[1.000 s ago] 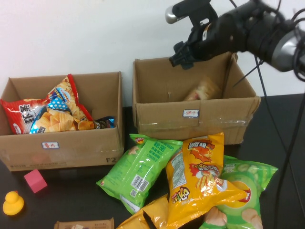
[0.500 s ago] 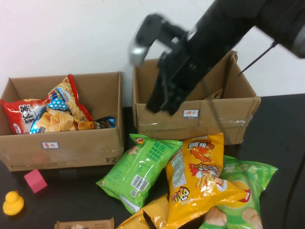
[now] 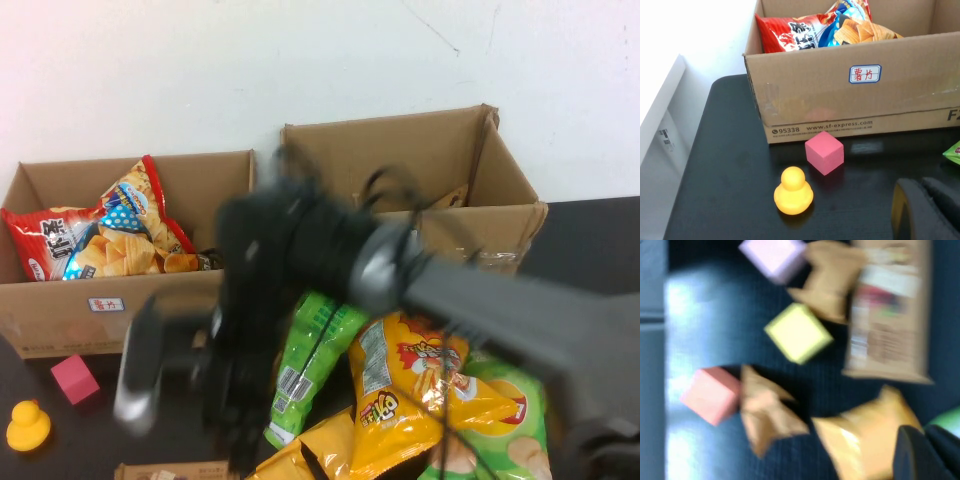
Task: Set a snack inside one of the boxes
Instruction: Pick up the biscuit
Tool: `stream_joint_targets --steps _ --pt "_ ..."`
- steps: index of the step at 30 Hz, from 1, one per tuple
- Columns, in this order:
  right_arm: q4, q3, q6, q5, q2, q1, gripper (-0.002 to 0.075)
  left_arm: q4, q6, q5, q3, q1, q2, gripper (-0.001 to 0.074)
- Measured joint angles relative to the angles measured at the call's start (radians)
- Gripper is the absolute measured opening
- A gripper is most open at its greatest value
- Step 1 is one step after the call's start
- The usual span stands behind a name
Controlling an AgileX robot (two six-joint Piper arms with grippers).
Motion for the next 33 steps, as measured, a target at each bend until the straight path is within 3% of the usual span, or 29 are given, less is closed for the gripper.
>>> stream_joint_targets --steps 2,8,10,20,33 --pt "0.01 0.0 0.0 0.0 0.04 0.034 0.0124 0.0 0.0 0.0 0.0 0.0 0.0 -0.0001" --pt "0.033 0.0 0.024 -0.031 0.101 0.116 0.0489 0.0 0.0 0.0 0.0 0.0 0.0 -0.0001" --pt "0.033 0.0 0.046 -0.061 0.1 0.13 0.0545 0.0 0.0 0.0 0.0 0.0 0.0 -0.0001" --pt "-0.011 0.0 0.207 -0.114 0.113 0.145 0.0561 0.0 0.0 0.0 0.0 0.0 0.0 -0.0001" --pt "-0.017 0.0 0.263 -0.38 0.2 0.183 0.0561 0.0 0.0 0.0 0.0 0.0 0.0 -0.0001"
